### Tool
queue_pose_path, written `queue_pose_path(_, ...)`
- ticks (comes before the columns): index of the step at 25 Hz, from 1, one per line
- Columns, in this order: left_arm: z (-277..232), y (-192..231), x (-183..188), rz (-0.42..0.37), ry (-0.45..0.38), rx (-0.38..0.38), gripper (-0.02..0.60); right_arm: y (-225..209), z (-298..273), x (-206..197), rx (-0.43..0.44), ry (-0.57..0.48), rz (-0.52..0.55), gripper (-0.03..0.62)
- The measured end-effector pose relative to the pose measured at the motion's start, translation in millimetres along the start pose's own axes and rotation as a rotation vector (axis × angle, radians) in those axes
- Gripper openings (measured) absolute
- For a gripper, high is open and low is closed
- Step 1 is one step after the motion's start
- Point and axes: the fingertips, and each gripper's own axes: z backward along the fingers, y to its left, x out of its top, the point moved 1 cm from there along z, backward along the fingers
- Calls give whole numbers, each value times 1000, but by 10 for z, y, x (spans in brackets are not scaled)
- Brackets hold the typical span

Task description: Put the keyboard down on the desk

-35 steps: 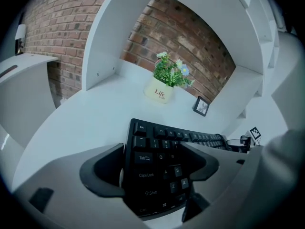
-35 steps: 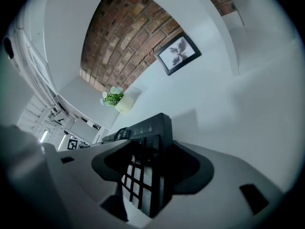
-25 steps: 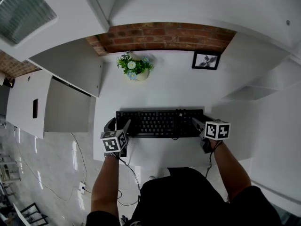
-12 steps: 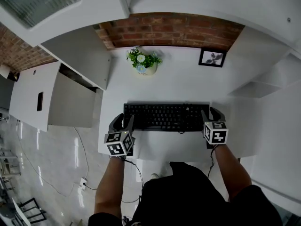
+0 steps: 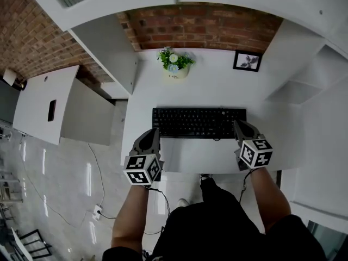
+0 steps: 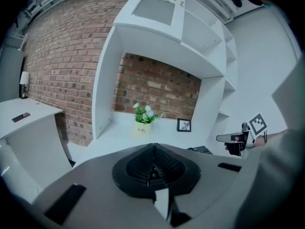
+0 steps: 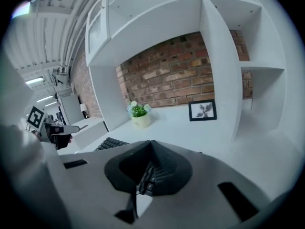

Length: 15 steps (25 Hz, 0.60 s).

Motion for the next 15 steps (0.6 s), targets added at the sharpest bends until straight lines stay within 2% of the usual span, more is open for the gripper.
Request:
queue_pose_path(3, 234, -88, 47, -12, -20, -29, 20, 256, 217, 69, 22, -34, -18, 18)
queue_pose_path(7, 604, -210, 64, -46, -5, -64, 18, 615, 573, 137, 28, -78, -48, 18)
queue_pose_path(15, 1457, -386, -164, -69, -10, -144, 18, 1273, 1359, -71, 28, -146, -60, 18)
